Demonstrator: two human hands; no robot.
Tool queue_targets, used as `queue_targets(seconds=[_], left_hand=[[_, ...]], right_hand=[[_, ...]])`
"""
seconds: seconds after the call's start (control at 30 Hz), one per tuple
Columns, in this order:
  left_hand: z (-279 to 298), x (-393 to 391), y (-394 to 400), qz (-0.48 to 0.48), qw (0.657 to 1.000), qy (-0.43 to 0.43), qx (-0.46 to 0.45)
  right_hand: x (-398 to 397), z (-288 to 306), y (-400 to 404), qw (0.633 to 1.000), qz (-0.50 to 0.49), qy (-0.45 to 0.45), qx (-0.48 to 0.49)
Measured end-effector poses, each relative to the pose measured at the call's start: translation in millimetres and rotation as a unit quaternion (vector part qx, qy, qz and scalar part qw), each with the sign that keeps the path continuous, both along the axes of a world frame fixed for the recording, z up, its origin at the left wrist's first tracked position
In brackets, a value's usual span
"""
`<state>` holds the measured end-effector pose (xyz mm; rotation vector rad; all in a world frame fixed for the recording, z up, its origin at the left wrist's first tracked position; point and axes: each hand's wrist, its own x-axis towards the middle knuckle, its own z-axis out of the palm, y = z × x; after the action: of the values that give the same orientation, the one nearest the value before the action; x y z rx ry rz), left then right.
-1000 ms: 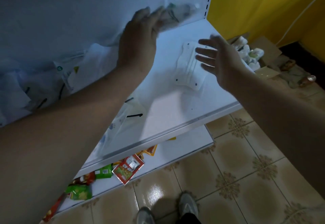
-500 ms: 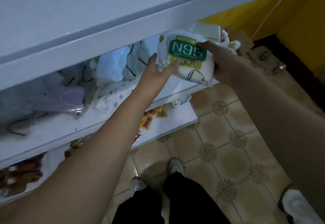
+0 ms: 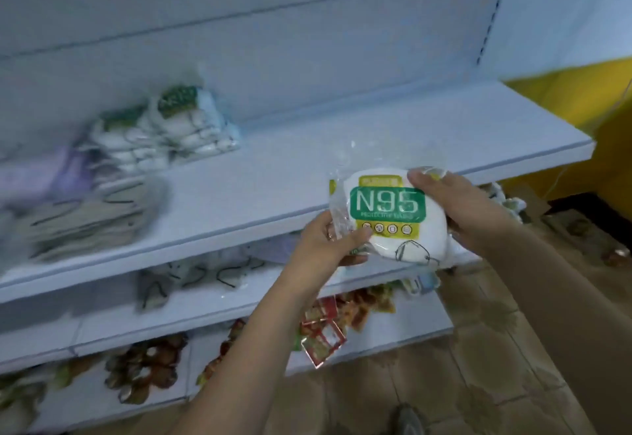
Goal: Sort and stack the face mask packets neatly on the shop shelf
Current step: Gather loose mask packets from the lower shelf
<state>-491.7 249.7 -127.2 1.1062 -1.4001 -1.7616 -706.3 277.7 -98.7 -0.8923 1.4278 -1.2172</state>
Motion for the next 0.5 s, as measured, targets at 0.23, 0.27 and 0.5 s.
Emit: queue_targets(seconds=[0.23, 0.27, 0.5], left_hand=[[57, 123, -36, 0.166, 0.983, -0.003, -0.076], [58, 135, -42, 0.196, 0.977, -0.01, -0.085], [45, 206, -92, 0.34, 0.856, -0.276, -0.274]], right_hand=[[128, 39, -64, 0.996, 0.076, 0.032, -0.046], [144, 39, -75, 0.996, 0.073, 0.038, -0.045], [209, 32, -163, 0.993, 0.058, 0.086, -0.047]])
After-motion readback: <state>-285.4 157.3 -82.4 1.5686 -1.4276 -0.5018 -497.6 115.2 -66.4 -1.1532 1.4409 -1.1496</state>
